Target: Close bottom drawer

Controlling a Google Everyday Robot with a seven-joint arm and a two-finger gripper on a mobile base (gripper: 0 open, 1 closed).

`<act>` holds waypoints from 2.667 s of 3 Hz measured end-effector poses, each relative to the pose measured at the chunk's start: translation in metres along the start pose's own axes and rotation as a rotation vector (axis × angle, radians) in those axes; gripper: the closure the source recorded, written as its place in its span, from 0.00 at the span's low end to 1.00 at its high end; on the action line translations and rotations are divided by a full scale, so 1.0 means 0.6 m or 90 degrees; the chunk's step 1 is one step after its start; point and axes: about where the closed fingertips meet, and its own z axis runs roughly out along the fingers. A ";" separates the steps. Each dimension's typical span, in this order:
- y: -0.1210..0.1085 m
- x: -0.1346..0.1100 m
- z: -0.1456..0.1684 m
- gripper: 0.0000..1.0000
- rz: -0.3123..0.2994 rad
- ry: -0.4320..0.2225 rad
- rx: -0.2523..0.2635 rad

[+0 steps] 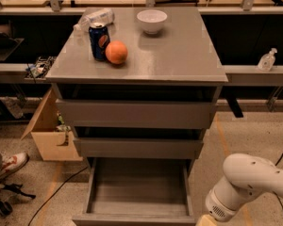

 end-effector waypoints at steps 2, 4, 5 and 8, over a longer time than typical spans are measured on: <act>-0.007 0.022 0.092 0.00 0.025 -0.010 -0.051; -0.094 0.044 0.230 0.25 0.088 -0.021 -0.110; -0.117 0.051 0.285 0.49 0.116 -0.024 -0.136; -0.188 0.071 0.420 1.00 0.134 -0.091 -0.133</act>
Offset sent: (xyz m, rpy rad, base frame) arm -0.0121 0.0027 -0.0361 0.0450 0.0378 -0.0290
